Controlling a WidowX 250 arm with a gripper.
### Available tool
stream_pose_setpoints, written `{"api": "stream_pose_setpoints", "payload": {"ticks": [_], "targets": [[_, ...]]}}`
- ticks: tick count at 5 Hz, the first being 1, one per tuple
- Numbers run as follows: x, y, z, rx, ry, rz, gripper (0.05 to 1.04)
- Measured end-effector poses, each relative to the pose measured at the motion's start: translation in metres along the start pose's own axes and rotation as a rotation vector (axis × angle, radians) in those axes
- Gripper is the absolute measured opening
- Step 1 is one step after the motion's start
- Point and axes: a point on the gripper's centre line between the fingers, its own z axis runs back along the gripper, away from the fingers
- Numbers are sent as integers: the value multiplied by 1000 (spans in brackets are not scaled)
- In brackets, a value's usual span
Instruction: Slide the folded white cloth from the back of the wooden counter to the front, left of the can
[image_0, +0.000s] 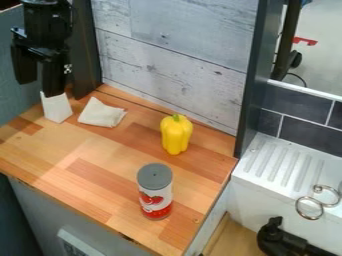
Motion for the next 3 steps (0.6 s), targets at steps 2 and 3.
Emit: {"api": "stream_pose_setpoints", "payload": {"ticks": [2, 3], "targets": [[16, 4, -19, -5, 8, 39, 1001], [52, 18, -29, 5, -58, 63, 1001]]}}
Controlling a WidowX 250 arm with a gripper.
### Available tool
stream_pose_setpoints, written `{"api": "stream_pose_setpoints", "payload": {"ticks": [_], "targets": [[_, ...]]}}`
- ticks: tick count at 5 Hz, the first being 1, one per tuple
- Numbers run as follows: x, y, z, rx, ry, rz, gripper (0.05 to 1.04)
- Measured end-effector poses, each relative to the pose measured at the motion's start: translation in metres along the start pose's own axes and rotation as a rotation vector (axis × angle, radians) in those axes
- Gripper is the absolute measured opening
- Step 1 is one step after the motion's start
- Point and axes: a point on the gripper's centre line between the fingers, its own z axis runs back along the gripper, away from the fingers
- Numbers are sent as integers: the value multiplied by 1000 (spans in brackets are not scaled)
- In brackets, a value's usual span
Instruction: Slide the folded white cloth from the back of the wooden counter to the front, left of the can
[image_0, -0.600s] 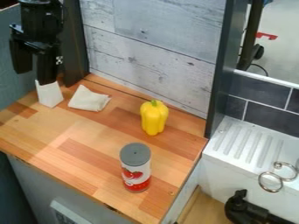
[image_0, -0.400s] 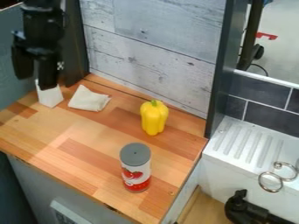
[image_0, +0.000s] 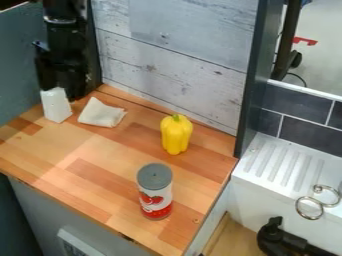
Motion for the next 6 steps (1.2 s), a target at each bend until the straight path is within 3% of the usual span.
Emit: {"api": "stream_pose_setpoints", "payload": {"ticks": [1, 3, 6], "targets": [[33, 8, -20, -16, -21, 8, 1001], [55, 4, -55, -62, -45, 46, 1001], [69, 2, -63, -97, -62, 137, 1001]]}}
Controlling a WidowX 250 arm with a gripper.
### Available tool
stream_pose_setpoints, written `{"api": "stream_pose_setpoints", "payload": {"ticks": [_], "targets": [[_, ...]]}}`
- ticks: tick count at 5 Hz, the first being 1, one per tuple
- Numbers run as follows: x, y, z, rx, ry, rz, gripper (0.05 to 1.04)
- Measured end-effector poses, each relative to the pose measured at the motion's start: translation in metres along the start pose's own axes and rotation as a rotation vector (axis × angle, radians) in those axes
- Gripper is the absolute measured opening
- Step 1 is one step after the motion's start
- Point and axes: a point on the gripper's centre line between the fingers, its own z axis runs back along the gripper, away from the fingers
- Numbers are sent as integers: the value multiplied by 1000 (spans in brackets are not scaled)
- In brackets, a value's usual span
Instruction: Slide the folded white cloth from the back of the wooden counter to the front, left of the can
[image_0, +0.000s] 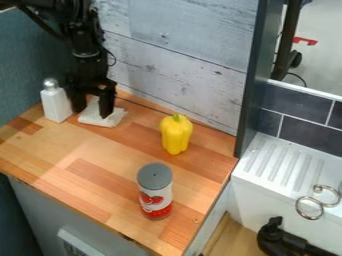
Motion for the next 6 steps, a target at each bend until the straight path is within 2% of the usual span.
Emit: {"api": "stream_pose_setpoints", "payload": {"ticks": [1, 2, 3, 4, 5, 6], "targets": [[5, -1, -6, -12, -7, 18, 1001], [3, 2, -19, 9, 22, 8, 1001], [1, 3, -23, 22, 17, 4, 1001], [-25, -2, -25, 31, 65, 17, 1001], [-72, -23, -28, 23, 179, -6, 1001], [-109, -46, -30, -36, 250, -21, 1001]]}}
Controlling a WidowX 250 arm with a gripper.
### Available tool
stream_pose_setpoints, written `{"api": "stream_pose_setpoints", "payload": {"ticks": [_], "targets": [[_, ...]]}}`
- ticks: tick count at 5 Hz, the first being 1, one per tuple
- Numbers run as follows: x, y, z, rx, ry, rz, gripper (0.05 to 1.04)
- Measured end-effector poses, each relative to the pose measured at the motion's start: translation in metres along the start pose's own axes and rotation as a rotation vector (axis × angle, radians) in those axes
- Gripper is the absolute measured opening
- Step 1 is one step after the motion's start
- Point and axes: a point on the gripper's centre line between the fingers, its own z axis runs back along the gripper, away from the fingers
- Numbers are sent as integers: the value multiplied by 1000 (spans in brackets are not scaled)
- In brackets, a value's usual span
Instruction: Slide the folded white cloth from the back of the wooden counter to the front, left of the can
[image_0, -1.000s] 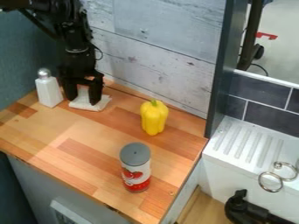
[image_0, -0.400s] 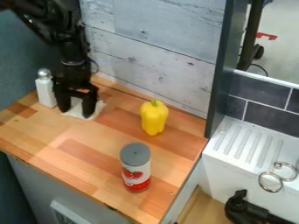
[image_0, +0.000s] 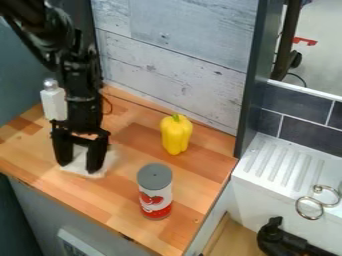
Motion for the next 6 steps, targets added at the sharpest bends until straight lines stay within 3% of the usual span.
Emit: {"api": "stream_pose_setpoints", "payload": {"ticks": [1, 2, 3, 4, 5, 6], "targets": [[-20, -7, -8, -23, 39, 14, 1001], [-13, -6, -4, -21, 30, 9, 1001], [-1, -1, 7, -9, -19, 4, 1000], [12, 7, 40, 22, -58, -2, 1001], [0, 16, 73, 99, -39, 18, 1000], [-18, 15, 95, 116, -12, -8, 1000]]}}
